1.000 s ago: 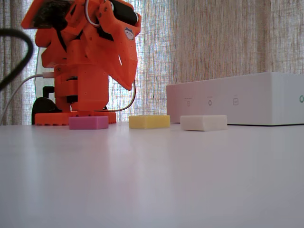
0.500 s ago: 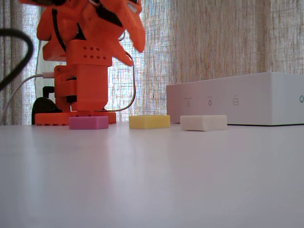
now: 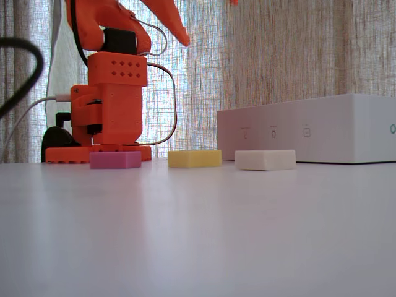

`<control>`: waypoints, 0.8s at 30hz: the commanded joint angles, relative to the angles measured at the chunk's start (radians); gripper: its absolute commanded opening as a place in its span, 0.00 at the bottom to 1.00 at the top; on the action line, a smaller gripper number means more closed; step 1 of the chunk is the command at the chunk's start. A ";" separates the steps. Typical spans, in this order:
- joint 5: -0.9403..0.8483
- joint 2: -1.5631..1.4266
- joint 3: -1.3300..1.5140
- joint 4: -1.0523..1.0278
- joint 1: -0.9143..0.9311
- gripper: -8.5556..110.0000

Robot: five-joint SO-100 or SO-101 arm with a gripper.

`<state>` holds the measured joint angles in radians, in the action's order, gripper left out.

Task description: Grasp the yellow cuboid and put it in the bin.

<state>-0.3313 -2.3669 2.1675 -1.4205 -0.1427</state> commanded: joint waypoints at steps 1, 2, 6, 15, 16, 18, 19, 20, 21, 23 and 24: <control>-0.015 0.110 -0.066 -0.046 -0.014 0.25; -0.008 0.141 -0.069 -0.041 -0.015 0.25; -0.008 0.202 -0.077 -0.044 0.000 0.25; -0.015 0.255 -0.052 0.029 0.097 0.26; -0.017 0.268 -0.044 0.049 0.109 0.26; -0.017 0.298 -0.038 0.071 0.130 0.26; -0.028 0.314 -0.035 0.078 0.137 0.26; -0.037 0.328 -0.031 0.086 0.140 0.26; -0.041 0.337 -0.025 0.092 0.140 0.26; -0.041 0.365 -0.015 0.117 0.138 0.25; -0.041 0.377 -0.005 0.130 0.138 0.25</control>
<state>-0.3590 -2.0049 2.1614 -1.3208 -0.0138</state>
